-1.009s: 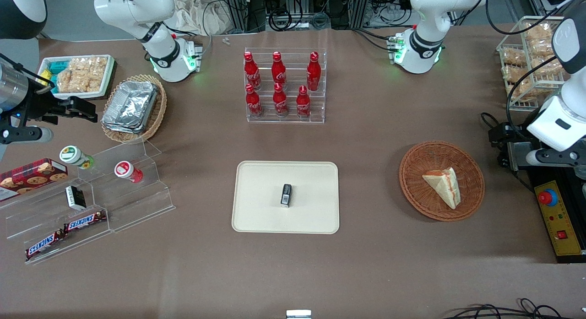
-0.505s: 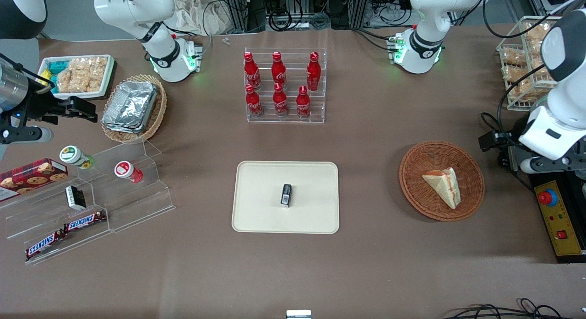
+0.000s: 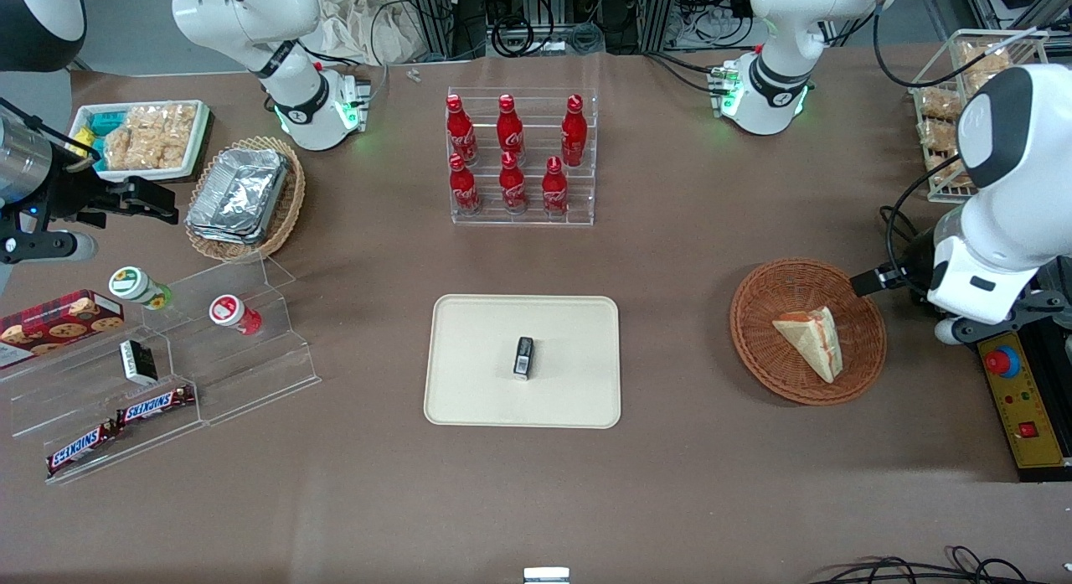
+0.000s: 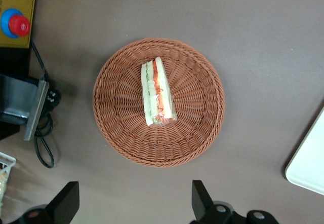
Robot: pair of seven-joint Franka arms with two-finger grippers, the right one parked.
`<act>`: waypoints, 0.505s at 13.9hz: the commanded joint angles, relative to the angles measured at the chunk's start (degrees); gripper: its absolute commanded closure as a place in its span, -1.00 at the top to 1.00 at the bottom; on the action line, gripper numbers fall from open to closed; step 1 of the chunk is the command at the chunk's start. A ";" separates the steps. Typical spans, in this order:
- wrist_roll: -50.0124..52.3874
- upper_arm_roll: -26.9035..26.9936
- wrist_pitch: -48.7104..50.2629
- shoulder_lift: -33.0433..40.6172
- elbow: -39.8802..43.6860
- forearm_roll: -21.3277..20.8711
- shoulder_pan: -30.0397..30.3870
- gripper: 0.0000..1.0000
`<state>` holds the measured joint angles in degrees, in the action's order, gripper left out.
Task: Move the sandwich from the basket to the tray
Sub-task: 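Move the left gripper over the wrapped sandwich in the wicker basket and lower it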
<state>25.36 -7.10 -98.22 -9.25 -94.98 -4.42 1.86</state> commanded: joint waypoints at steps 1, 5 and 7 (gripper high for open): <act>2.94 0.07 -0.92 -0.41 -1.08 0.38 -0.02 1.00; 6.80 0.42 -8.19 0.29 -9.41 0.21 0.51 1.00; 7.34 0.59 -11.10 0.64 -12.32 0.20 0.77 1.00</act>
<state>31.14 -6.68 -106.40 -10.21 -103.43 -4.37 2.36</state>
